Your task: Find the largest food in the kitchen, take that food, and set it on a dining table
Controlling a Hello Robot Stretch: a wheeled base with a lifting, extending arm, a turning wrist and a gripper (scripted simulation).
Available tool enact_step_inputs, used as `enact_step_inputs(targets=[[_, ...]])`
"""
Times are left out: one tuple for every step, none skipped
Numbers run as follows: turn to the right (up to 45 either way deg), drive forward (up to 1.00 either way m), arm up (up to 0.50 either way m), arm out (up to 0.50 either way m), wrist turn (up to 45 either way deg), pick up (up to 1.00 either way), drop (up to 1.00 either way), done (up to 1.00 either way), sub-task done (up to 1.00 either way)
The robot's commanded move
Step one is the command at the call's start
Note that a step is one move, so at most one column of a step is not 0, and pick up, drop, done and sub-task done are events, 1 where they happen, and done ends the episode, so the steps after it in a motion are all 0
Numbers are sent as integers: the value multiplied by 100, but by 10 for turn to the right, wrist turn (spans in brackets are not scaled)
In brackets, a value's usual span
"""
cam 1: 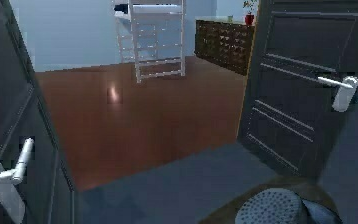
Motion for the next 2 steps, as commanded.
enact_step_inputs(targets=[[0, 45, 0, 0, 0, 0, 0, 0, 0], [-240, 0, 0, 0, 0, 0, 0, 0, 0]])
